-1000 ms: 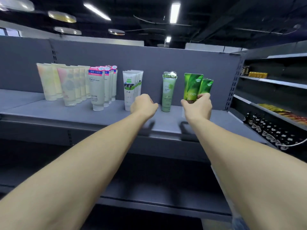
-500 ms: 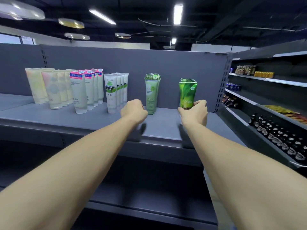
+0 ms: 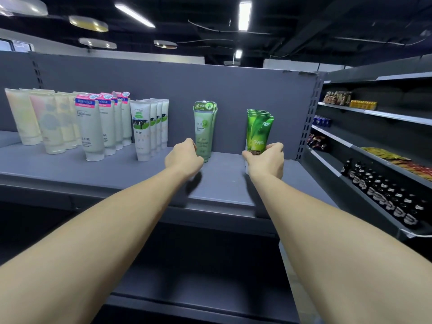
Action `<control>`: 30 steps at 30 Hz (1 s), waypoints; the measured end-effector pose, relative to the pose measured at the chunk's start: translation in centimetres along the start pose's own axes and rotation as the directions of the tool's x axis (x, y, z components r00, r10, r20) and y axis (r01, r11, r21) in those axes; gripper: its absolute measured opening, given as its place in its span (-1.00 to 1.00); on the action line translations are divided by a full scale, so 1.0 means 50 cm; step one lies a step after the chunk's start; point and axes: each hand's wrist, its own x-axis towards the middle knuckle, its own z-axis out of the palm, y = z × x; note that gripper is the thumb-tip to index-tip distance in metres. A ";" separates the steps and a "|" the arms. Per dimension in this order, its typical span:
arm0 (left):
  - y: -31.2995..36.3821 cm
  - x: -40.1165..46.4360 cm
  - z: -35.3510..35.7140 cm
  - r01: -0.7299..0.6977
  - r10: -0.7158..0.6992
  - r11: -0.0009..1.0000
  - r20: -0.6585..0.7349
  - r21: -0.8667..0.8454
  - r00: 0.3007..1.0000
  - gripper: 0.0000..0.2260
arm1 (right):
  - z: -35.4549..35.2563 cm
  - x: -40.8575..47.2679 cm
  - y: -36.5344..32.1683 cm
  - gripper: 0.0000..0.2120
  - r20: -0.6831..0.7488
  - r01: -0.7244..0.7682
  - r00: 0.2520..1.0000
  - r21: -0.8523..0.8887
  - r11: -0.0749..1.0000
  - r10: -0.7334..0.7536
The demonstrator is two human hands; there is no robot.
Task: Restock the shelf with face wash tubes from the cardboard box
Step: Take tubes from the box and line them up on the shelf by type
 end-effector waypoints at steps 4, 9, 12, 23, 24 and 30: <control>-0.010 0.002 -0.003 0.001 -0.001 1.000 0.004 0.003 1.000 -0.72 | 0.010 0.006 0.002 -0.48 -0.004 0.002 1.000 0.017 1.000 -0.002; -0.032 0.002 -0.013 0.008 -0.008 1.000 0.018 -0.014 1.000 -0.72 | 0.014 0.009 -0.004 -0.46 -0.014 0.001 1.000 0.012 1.000 -0.001; -0.046 -0.007 -0.021 0.014 -0.014 1.000 0.017 -0.012 1.000 -0.72 | 0.018 0.002 -0.002 -0.44 -0.015 -0.004 1.000 0.011 1.000 0.004; -0.083 -0.074 -0.082 0.035 -0.037 0.998 -0.023 -0.061 0.999 -0.80 | -0.006 -0.102 -0.029 -0.49 -0.074 0.117 0.990 -0.042 0.992 -0.120; -0.089 -0.084 -0.092 0.052 -0.054 0.996 -0.022 -0.077 0.998 -0.83 | -0.003 -0.124 -0.034 -0.54 -0.055 0.158 0.986 -0.026 0.987 -0.160; -0.150 -0.141 -0.158 0.093 -0.087 0.982 0.043 -0.162 0.995 -0.82 | 0.048 -0.280 -0.067 -0.74 0.073 0.299 0.949 0.082 0.951 -0.305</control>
